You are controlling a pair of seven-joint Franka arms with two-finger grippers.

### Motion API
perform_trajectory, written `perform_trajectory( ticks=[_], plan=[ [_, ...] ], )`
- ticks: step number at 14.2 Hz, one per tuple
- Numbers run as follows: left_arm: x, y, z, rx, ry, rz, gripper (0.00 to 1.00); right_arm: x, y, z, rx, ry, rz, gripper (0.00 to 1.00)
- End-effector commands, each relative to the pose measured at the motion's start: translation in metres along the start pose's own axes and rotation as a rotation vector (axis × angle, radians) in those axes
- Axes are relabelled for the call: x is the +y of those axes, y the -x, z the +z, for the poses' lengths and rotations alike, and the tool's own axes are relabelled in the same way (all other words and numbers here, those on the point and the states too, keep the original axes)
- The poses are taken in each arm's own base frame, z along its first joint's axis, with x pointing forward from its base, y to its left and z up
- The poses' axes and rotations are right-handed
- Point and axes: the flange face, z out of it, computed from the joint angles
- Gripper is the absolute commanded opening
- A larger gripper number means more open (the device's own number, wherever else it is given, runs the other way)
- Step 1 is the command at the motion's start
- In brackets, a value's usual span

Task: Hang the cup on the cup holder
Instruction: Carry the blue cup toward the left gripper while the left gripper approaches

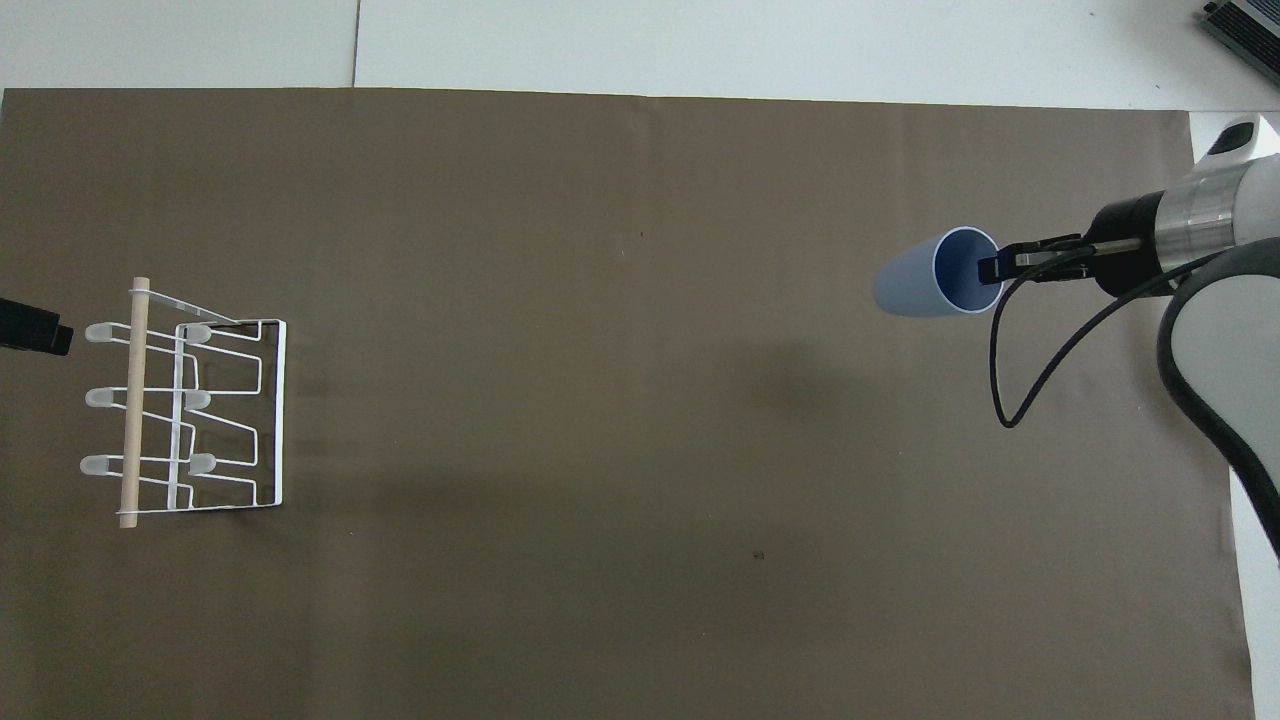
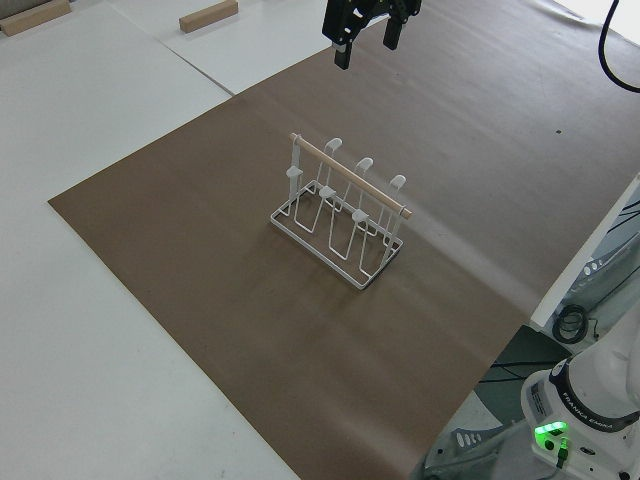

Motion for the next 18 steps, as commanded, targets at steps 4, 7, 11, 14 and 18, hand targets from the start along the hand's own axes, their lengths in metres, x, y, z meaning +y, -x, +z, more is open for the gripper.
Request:
perform_trajectory(
  ticks=[4, 7, 11, 14, 18],
  plan=[
    [0.0, 0.007, -0.001, -0.007, -0.017, -0.012, 1.0, -0.039, -0.002, 0.002, 0.034, -0.314, 0.077, 0.0],
    [0.0, 0.007, -0.003, -0.004, -0.018, -0.012, 1.0, -0.049, 0.014, 0.016, 0.016, -0.531, 0.187, 0.0],
    [-0.002, 0.019, -0.003, -0.058, -0.006, -0.007, 1.0, -0.057, 0.036, 0.051, -0.042, -0.775, 0.308, 0.0],
    [0.004, 0.015, -0.004, -0.028, 0.016, -0.038, 1.0, -0.076, 0.054, 0.079, -0.051, -0.909, 0.357, 0.0],
    [0.022, 0.01, -0.002, -0.012, 0.131, -0.275, 1.0, -0.1, 0.063, 0.095, -0.053, -0.972, 0.358, 0.0]
  ],
)
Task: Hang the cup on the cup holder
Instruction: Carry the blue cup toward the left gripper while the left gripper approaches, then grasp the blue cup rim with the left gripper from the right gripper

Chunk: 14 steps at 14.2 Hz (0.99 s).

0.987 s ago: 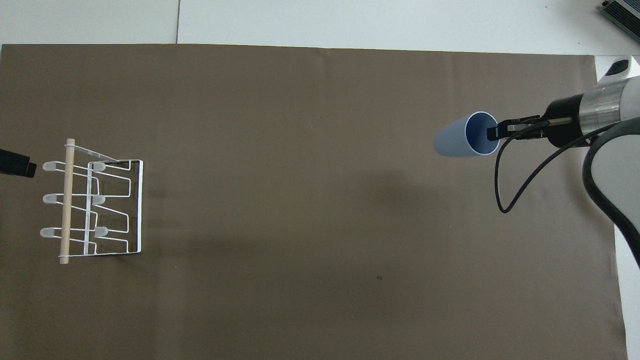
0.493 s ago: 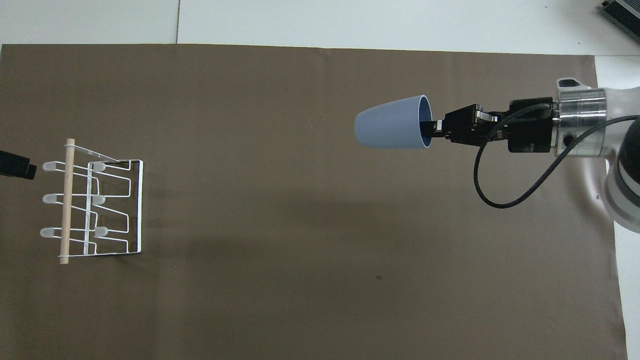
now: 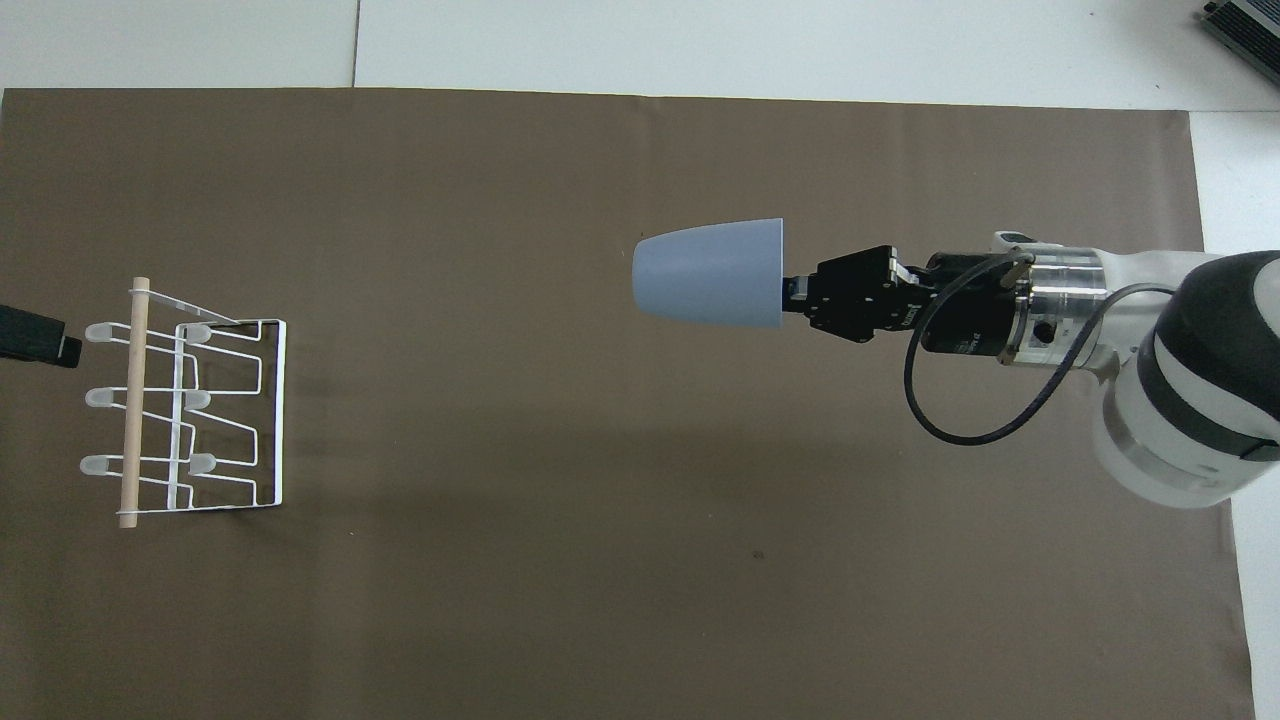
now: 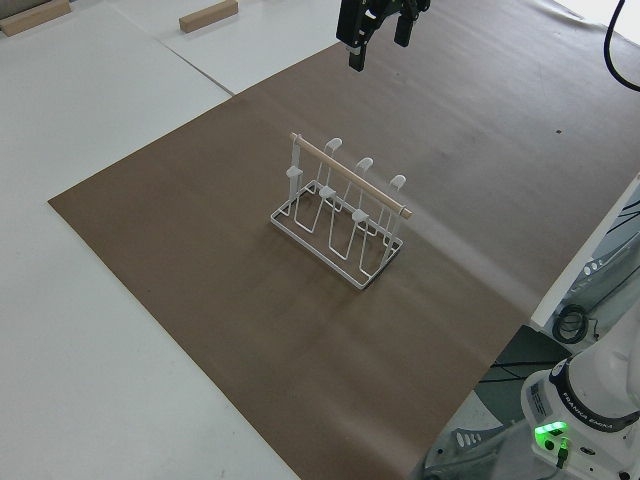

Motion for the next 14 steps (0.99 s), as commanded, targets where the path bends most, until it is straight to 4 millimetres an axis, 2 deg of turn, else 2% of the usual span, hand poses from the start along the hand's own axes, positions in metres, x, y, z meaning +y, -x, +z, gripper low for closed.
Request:
perform_trajectory(
  ticks=[1, 3, 6, 9, 14],
  plan=[
    [0.014, 0.008, 0.006, 0.005, 0.067, -0.177, 1.0, -0.002, 0.017, 0.011, 0.019, -0.04, -0.004, 0.0],
    [0.027, 0.01, 0.011, -0.003, 0.102, -0.352, 1.0, 0.002, 0.028, 0.029, 0.04, -0.051, -0.001, 0.0],
    [0.071, 0.015, 0.013, -0.051, 0.161, -0.66, 1.0, -0.001, 0.037, 0.052, 0.046, -0.073, 0.008, 0.0],
    [0.119, 0.017, 0.015, -0.061, 0.195, -0.879, 1.0, -0.003, 0.042, 0.061, 0.038, -0.088, 0.015, 0.0],
    [0.176, 0.019, 0.01, -0.07, 0.308, -1.185, 1.0, 0.0, 0.045, 0.064, 0.045, -0.088, 0.021, 0.0]
  ],
)
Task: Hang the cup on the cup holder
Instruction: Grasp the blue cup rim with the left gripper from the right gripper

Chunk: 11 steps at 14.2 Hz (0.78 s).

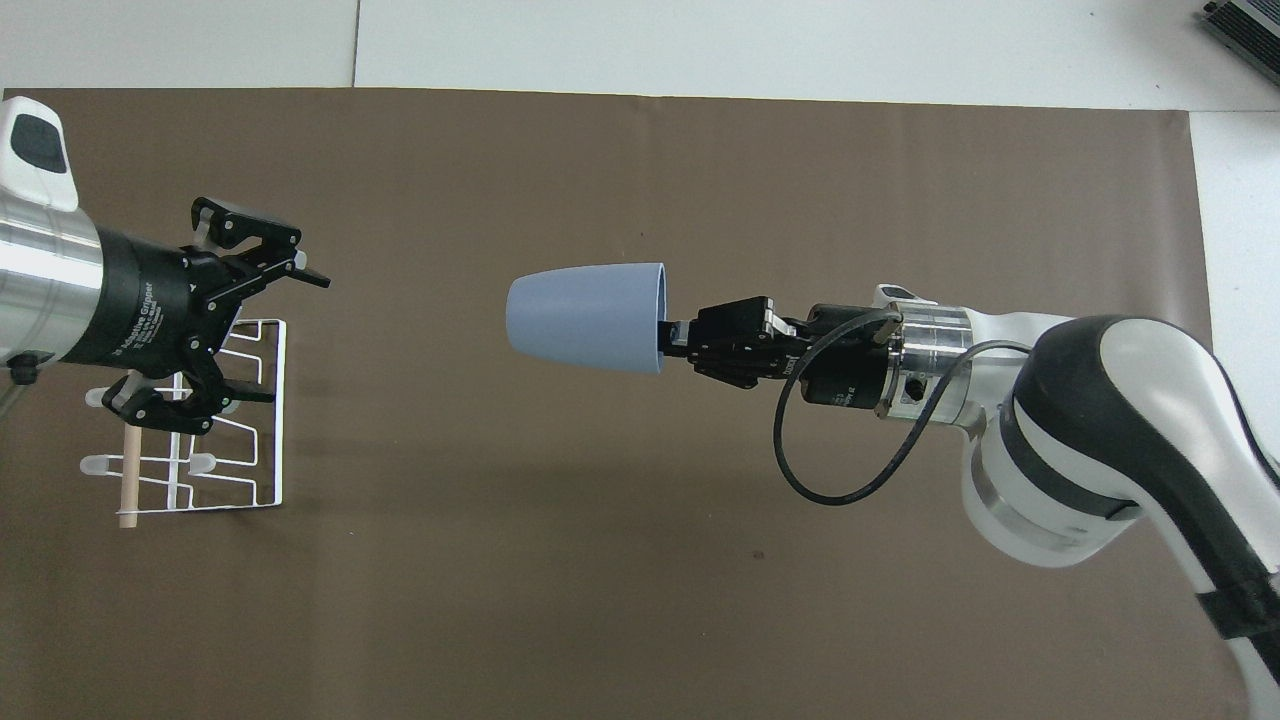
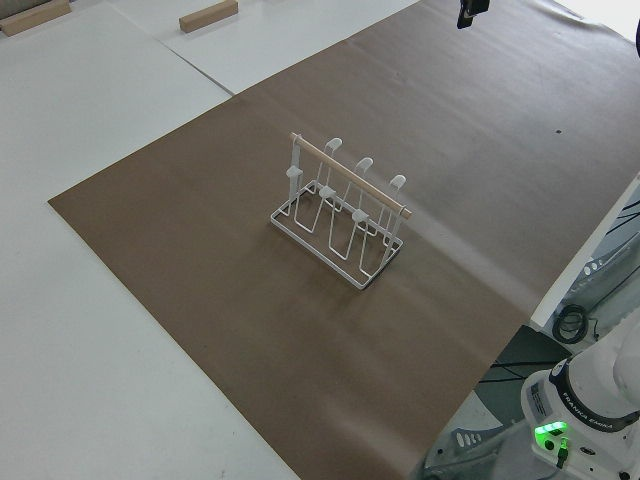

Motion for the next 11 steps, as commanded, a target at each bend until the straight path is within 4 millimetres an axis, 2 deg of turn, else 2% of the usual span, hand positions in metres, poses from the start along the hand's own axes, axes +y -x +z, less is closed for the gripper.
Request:
perform_trajectory(
  ticks=[1, 5, 11],
  plan=[
    [0.004, 0.028, 0.003, -0.015, 0.062, -0.159, 1.0, 0.0, 0.009, -0.003, 0.026, -0.02, -0.017, 0.0],
    [0.019, 0.073, 0.013, -0.04, 0.123, -0.336, 1.0, 0.0, 0.009, -0.003, 0.028, -0.021, -0.017, 0.0],
    [0.024, 0.129, 0.03, -0.075, 0.119, -0.448, 1.0, 0.0, 0.009, -0.003, 0.028, -0.021, -0.017, 0.0]
  ],
)
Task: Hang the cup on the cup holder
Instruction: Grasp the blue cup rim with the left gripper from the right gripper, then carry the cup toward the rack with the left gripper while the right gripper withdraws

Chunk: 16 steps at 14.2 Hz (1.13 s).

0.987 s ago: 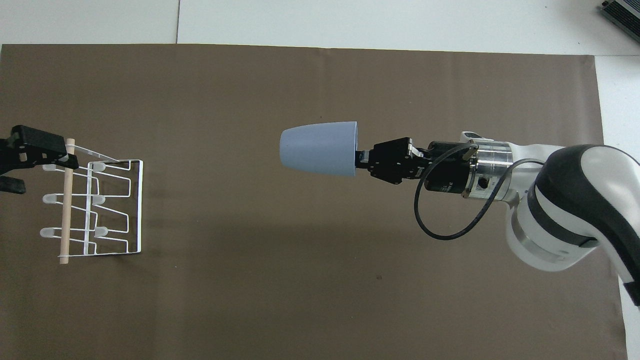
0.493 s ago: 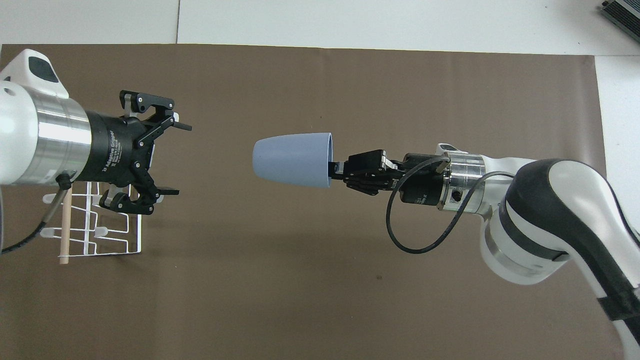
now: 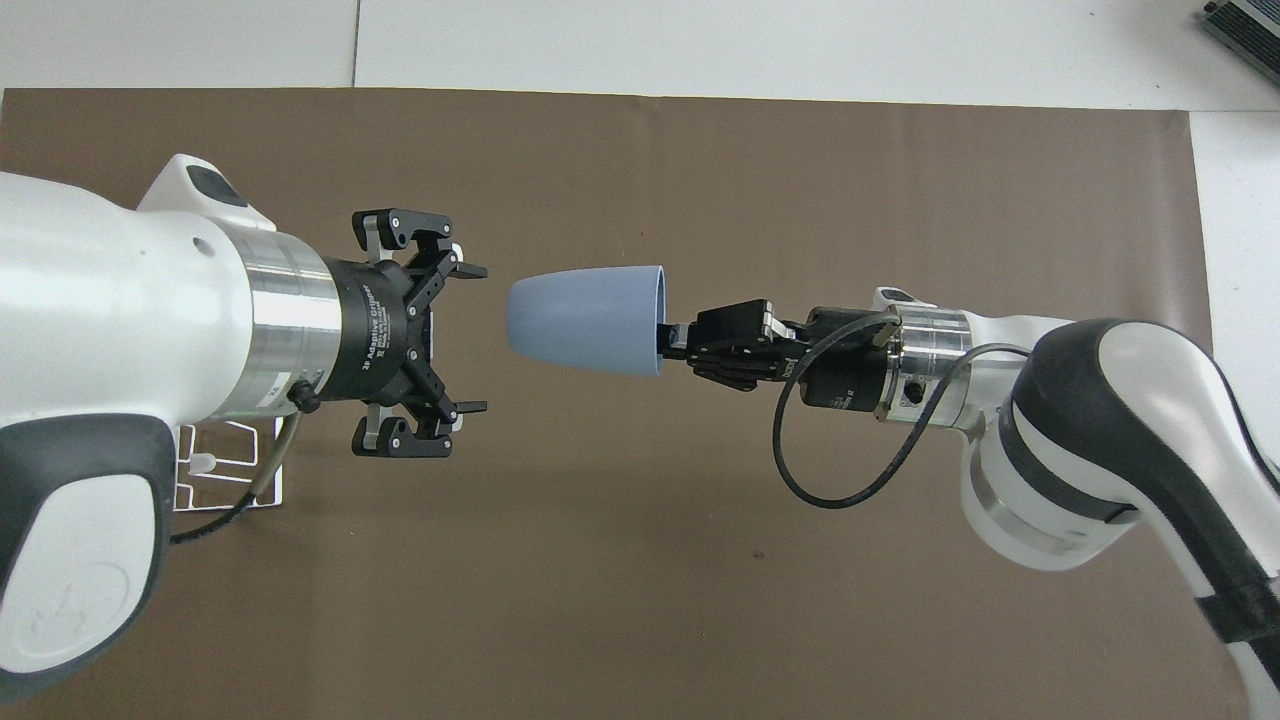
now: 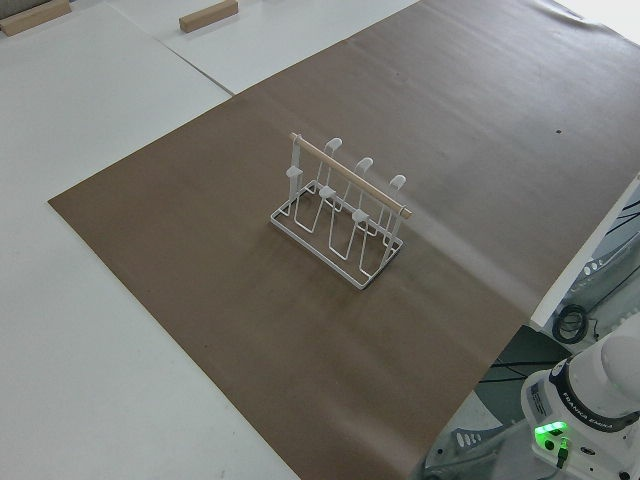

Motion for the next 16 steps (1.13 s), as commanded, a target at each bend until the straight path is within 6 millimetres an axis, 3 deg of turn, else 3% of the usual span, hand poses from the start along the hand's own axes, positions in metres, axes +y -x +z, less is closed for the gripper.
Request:
perform_trajectory(
  ticks=[1, 3, 5, 9, 14, 16],
  plan=[
    [-0.008, 0.016, 0.008, -0.023, 0.007, -0.066, 1.0, 0.0, 0.007, -0.003, 0.027, -0.022, -0.017, 0.0],
    [-0.015, 0.028, 0.015, -0.028, -0.011, -0.066, 1.0, 0.0, 0.007, -0.004, 0.028, -0.022, -0.015, 0.0],
    [-0.01, 0.031, 0.025, -0.037, 0.003, -0.098, 1.0, 0.0, 0.007, -0.003, 0.027, -0.022, -0.017, 0.0],
    [-0.012, 0.064, 0.049, -0.076, 0.037, -0.129, 1.0, 0.0, 0.007, -0.004, 0.028, -0.022, -0.016, 0.0],
    [-0.006, 0.066, 0.065, -0.084, 0.055, -0.143, 1.0, -0.001, 0.007, -0.005, 0.026, -0.025, -0.016, 0.0],
    [-0.005, 0.066, 0.065, -0.089, 0.064, -0.143, 0.68, -0.001, 0.005, -0.008, 0.025, -0.031, -0.017, 0.0]
  ],
)
